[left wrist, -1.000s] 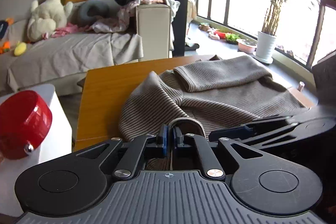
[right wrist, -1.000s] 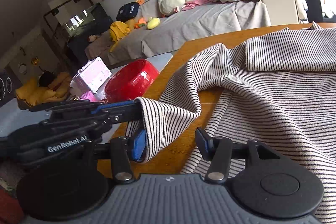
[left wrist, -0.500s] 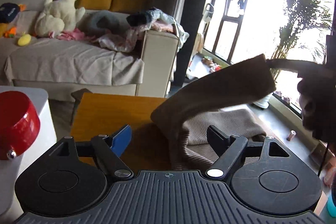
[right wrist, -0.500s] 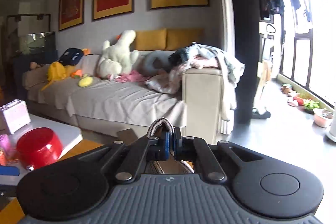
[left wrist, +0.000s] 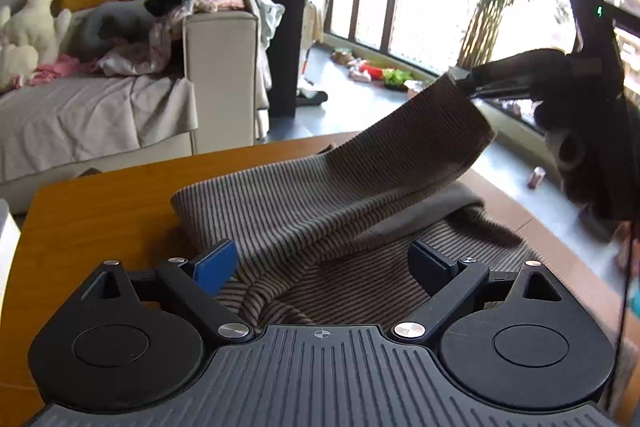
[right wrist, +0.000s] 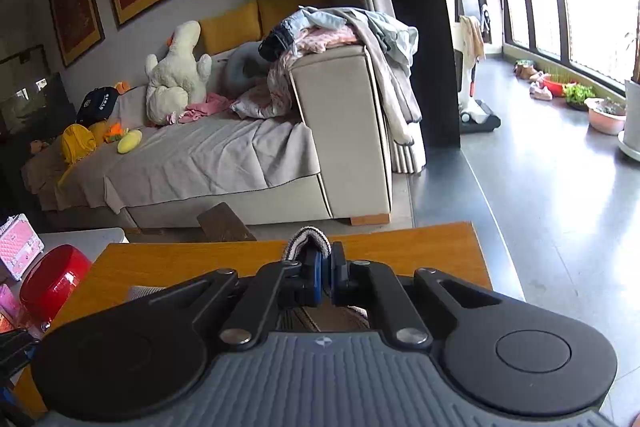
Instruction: Fold clothes
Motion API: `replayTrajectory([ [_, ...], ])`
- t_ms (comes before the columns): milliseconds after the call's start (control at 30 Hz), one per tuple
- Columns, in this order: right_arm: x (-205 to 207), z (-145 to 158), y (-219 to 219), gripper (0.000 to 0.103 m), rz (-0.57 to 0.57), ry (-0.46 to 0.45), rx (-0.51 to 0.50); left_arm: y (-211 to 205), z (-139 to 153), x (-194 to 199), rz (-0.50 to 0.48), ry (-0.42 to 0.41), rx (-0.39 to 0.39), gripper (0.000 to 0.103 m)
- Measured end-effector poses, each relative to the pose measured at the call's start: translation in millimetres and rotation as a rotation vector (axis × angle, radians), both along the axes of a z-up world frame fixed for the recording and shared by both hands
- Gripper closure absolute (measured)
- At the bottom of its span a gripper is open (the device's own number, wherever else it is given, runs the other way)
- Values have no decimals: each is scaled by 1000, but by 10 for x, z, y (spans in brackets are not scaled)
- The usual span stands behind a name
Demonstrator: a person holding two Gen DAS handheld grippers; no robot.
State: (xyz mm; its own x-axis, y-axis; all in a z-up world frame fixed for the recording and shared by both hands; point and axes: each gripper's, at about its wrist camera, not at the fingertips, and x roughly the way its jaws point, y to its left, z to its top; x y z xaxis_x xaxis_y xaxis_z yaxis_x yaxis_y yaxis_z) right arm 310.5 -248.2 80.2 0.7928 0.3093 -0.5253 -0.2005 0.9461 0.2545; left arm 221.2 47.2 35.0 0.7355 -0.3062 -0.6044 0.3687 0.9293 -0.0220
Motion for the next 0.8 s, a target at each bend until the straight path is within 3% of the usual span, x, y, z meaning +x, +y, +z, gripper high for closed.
replayTrajectory([
  [100,99,-227,-80,96,-45,80,-73,22,-164,88,25,29,74,7],
  [267,-91,-414,-340,72,-190,103,-188,287,-234,166,103,52,125,7],
  [433,-490,-169,-191,72,-152,-81,-160,382,42,114,96,2,-49,7],
  [500,-543,-106,-58,72,-87,-109,-69,268,110,103,62,-38,-119,5],
  [600,-464,-307,101,72,-76,-23,29,52,-31,189,28,-47,-153,4],
  [700,-397,-644,169,72,-123,98,99,25,-289,329,54,18,-191,4],
  [800,-573,-832,137,72,-139,20,147,99,-362,300,44,-1,-214,4],
])
